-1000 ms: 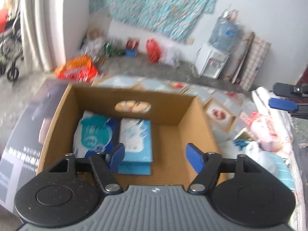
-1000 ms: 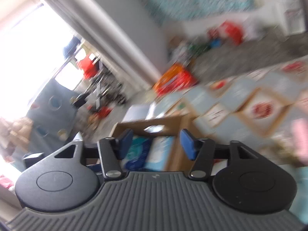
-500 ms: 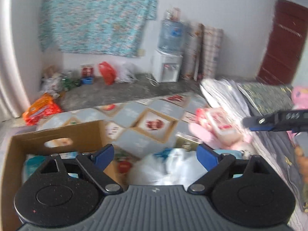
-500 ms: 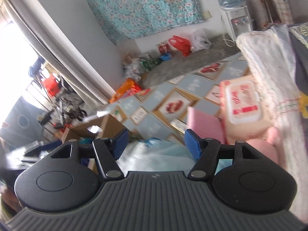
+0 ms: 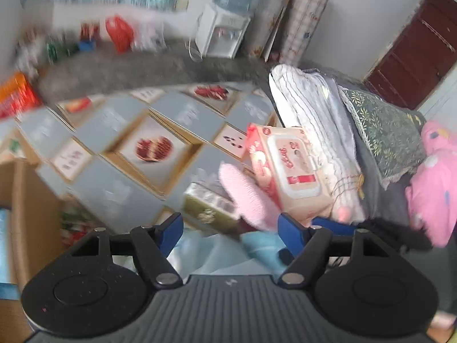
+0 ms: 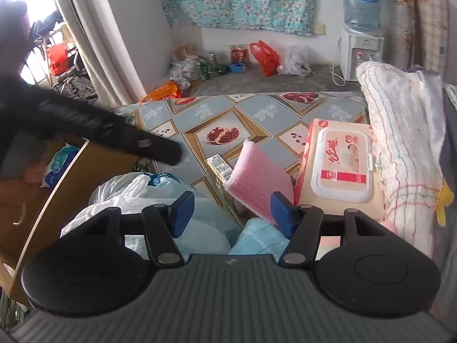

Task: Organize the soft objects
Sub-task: 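Move the right tool to the bed and grasp the pink knitted pad, then lift the pink knitted pad with the right tool and carry it to the box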

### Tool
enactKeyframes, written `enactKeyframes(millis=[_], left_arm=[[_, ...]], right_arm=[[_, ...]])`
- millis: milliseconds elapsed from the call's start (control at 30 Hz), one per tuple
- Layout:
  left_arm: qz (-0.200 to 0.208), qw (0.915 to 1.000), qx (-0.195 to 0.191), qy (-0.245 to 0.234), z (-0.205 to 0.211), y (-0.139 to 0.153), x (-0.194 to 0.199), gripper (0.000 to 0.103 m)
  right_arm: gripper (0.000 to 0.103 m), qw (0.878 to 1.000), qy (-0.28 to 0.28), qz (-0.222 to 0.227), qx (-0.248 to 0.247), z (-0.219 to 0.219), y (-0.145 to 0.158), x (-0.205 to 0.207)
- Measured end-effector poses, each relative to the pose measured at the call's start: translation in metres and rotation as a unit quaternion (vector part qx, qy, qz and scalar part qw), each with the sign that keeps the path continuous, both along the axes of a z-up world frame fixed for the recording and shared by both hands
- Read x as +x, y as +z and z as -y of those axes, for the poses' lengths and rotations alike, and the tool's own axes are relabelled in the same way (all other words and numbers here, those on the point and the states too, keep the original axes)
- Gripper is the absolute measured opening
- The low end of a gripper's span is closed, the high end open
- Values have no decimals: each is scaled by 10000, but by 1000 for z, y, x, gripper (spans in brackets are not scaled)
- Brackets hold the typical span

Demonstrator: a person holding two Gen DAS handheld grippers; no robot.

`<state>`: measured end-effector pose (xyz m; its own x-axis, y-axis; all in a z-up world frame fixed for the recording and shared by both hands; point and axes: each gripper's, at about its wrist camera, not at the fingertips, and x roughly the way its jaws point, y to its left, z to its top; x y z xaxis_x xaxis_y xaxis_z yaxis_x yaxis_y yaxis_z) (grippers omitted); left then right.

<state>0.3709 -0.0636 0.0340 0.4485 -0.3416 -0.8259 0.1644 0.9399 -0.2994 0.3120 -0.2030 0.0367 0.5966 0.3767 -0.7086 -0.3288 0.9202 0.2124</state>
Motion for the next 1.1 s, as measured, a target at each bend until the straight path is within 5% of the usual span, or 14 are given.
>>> enactKeyframes(millis=[133, 333, 433, 867, 1100], left_arm=[[-205, 9997, -62, -130, 25, -16, 27, 73], [-764, 9970, 73, -114, 52, -49, 57, 46], [-934, 9955, 115, -74, 56, -60, 60, 43], [-182, 9985, 279, -435, 33, -34, 27, 33], [-415, 9984, 156, -350, -3, -46, 23, 33]], right_arm=[[57, 10000, 17, -34, 83, 14, -9, 5], [57, 9983, -194, -336, 437, 44, -28, 14], [57, 9974, -291, -402, 531, 55, -33, 14], [58, 9872, -519, -602, 1384, 74, -27, 5], [59, 9411, -1091, -1390, 2882, 86, -49, 35]])
